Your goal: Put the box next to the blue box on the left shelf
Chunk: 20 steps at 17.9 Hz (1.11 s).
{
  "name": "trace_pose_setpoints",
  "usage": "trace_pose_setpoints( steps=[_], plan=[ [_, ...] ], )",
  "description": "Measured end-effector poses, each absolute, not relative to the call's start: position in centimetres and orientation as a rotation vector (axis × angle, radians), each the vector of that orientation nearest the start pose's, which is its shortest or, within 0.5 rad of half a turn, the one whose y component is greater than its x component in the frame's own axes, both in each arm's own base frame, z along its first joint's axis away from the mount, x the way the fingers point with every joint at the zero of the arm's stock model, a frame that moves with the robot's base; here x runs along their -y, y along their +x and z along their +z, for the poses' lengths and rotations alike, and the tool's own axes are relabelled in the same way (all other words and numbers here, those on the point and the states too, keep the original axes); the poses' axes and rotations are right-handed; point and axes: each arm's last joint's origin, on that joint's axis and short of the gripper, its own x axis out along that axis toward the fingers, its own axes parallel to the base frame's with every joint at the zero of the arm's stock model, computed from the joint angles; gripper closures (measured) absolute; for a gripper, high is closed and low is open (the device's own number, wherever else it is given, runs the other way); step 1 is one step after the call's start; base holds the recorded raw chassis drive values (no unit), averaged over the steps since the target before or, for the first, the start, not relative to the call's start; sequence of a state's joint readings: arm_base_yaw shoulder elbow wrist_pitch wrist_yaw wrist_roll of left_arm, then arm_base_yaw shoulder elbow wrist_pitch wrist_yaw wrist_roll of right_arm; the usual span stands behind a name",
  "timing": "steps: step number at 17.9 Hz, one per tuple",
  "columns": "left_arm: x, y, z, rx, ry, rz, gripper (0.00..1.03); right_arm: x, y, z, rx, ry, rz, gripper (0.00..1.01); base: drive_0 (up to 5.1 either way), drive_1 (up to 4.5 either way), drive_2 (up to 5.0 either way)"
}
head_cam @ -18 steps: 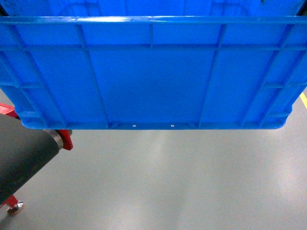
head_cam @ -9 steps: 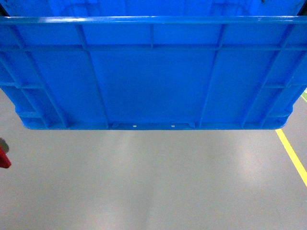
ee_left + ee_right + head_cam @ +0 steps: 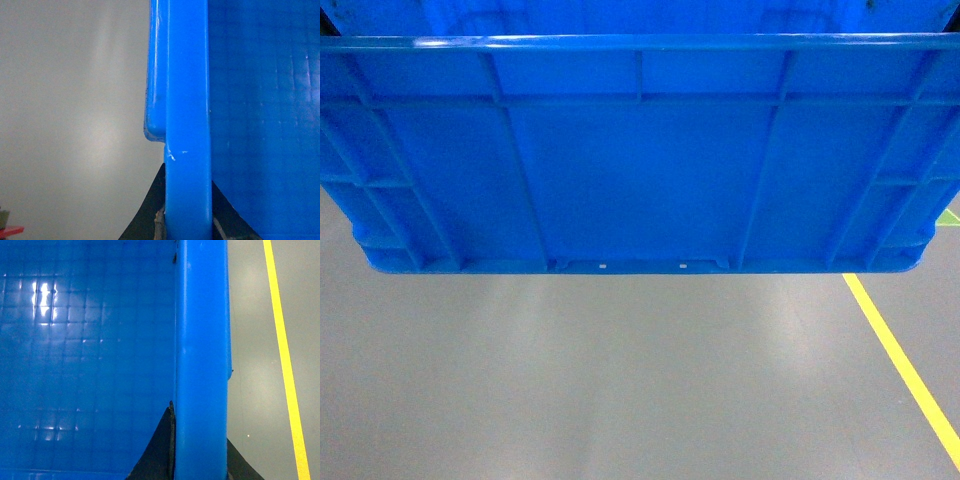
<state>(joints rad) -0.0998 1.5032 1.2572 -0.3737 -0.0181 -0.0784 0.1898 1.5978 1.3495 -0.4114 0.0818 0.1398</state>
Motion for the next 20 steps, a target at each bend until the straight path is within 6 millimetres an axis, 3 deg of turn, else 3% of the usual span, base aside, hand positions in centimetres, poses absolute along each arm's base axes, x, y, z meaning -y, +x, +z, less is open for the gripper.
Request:
trace_pose_setpoints(
  steps=[15, 20],
  plan=[
    [3.25, 33.16, 30.94, -0.62, -0.039, -0.053, 0.96, -6.5, 35.07, 30.49, -0.662, 0.047, 0.061, 0.93, -1.6, -1.6, -1.6],
    [3.24, 33.17, 30.95, -0.618, -0.038, -0.051, 0.96, -6.51, 35.1, 30.43, -0.663, 0.047, 0.061, 0.93, 0.0, 4.22, -4.3]
  ],
)
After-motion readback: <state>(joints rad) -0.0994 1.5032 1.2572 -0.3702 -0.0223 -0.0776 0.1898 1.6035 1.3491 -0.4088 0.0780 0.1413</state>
